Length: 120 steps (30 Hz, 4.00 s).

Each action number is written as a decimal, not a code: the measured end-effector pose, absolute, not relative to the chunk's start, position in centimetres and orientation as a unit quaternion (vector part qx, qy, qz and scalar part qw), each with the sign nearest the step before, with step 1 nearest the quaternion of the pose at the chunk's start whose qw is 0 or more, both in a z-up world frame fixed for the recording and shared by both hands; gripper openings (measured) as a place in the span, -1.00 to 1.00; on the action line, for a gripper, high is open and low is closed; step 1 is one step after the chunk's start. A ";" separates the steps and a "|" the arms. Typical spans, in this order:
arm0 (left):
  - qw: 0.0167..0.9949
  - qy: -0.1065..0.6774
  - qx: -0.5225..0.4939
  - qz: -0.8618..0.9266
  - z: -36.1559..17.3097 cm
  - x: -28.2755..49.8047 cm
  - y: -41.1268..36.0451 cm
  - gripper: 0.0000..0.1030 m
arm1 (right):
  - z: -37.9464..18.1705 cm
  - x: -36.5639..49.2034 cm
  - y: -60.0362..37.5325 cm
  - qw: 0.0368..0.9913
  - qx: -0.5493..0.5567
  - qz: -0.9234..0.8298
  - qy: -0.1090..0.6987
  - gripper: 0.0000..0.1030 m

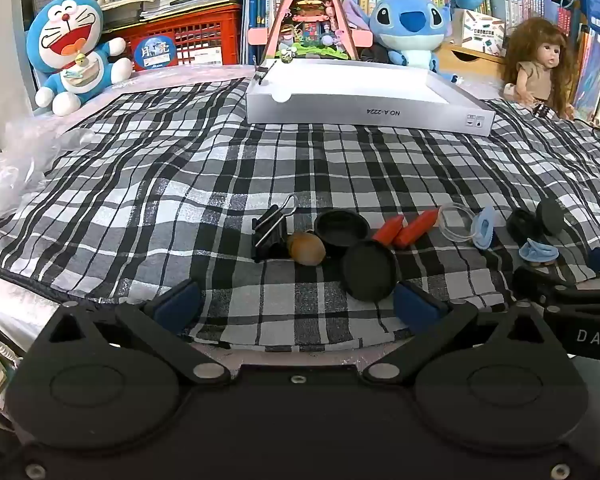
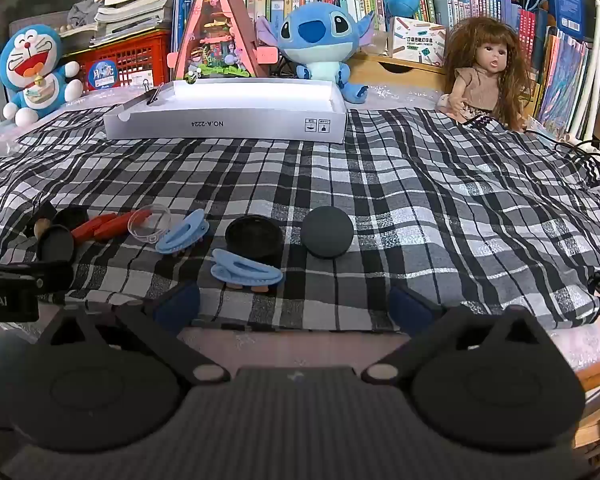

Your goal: Organize rigid objects

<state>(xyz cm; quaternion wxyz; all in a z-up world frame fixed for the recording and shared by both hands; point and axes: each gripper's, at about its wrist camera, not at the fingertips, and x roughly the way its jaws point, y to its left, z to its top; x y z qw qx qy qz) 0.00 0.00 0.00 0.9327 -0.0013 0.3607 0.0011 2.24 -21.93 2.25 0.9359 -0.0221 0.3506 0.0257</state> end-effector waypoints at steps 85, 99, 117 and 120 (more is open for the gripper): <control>0.936 0.351 0.004 -0.002 -0.3 -0.6 0.1 1.00 | 2.2 2.0 -21.9 0.939 -0.015 0.023 0.343 1.00; 0.938 0.346 0.007 -0.024 0.4 -0.7 -0.4 0.75 | 2.7 1.6 -21.6 0.941 -0.012 0.045 0.336 1.00; 0.948 0.307 -0.011 -0.082 1.0 -1.8 -1.1 0.00 | 3.4 1.6 -20.9 0.945 0.034 0.052 0.321 0.57; 0.947 0.307 -0.015 -0.089 0.7 -1.3 -1.4 -0.43 | 3.3 1.8 -21.0 0.945 0.038 0.048 0.321 0.39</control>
